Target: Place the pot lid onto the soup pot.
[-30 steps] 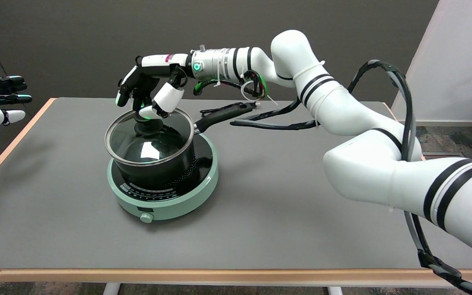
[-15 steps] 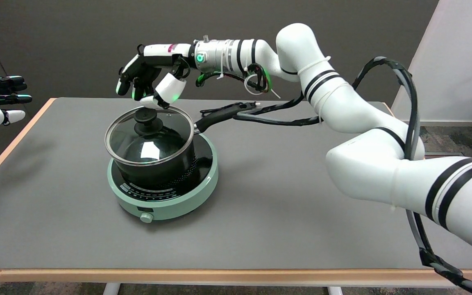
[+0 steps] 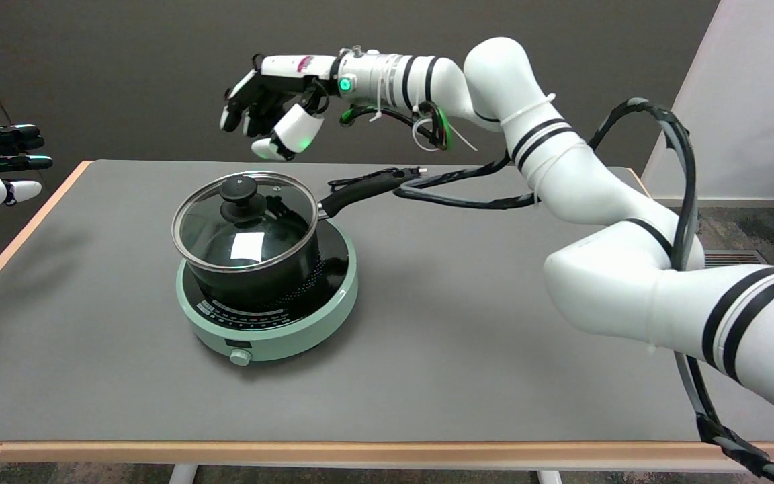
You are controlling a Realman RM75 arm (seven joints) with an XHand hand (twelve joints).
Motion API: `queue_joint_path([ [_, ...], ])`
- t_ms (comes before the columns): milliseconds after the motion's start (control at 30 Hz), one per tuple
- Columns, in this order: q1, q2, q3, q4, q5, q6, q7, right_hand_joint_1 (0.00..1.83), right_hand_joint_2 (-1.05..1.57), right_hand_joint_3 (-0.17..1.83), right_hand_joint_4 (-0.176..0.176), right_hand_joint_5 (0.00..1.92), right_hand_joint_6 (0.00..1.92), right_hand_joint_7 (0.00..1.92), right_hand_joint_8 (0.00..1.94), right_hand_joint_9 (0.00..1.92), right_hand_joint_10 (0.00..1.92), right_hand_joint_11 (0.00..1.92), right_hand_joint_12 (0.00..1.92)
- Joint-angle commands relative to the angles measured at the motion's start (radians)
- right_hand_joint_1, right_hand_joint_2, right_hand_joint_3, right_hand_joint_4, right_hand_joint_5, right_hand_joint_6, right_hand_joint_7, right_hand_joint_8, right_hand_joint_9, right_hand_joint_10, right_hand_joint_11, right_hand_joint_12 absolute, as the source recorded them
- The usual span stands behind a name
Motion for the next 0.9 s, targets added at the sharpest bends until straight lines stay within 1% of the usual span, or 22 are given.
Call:
queue_joint_path([
  [33,-0.163,0.114,-0.001,0.247,-0.139,0.247,0.007,0.89,0.62,0.91,0.135,0.65,0.36,0.83,0.33,0.75,0.58,0.55,1.20],
  [167,-0.230,0.157,0.027,0.358,-0.261,0.320,0.008,0.89,0.61,0.91,0.147,0.65,0.36,0.83,0.33,0.75,0.58,0.55,1.17],
  [233,-0.261,0.180,0.047,0.415,-0.318,0.327,0.009,0.88,0.61,0.92,0.152,0.64,0.35,0.82,0.32,0.75,0.57,0.54,1.15],
  [267,-0.273,0.190,0.055,0.438,-0.335,0.328,0.012,0.87,0.61,0.93,0.155,0.63,0.35,0.82,0.32,0.75,0.57,0.54,1.14],
  [300,-0.292,0.207,0.070,0.473,-0.347,0.328,0.025,0.81,0.61,0.96,0.156,0.62,0.37,0.81,0.33,0.74,0.59,0.55,1.13],
  [333,-0.312,0.226,0.090,0.503,-0.355,0.328,0.049,0.81,0.61,0.96,0.157,0.62,0.37,0.80,0.33,0.74,0.58,0.55,1.12],
  [467,-0.369,0.290,0.159,0.617,-0.345,0.321,0.124,0.80,0.61,0.97,0.162,0.60,0.35,0.79,0.32,0.73,0.57,0.55,1.12],
  [700,-0.515,0.451,0.256,0.804,-0.345,0.319,0.211,0.79,0.61,0.97,0.169,0.59,0.32,0.78,0.31,0.72,0.56,0.55,1.11],
  [767,-0.561,0.481,0.299,0.854,-0.345,0.319,0.230,0.79,0.61,0.97,0.169,0.58,0.32,0.78,0.31,0.72,0.56,0.55,1.11],
  [833,-0.629,0.519,0.370,0.905,-0.337,0.319,0.249,0.85,0.60,0.93,0.165,0.59,0.28,0.78,0.29,0.74,0.53,0.54,1.12],
  [900,-0.688,0.538,0.438,0.936,-0.311,0.319,0.257,0.85,0.60,0.93,0.164,0.58,0.28,0.78,0.29,0.73,0.53,0.54,1.12],
])
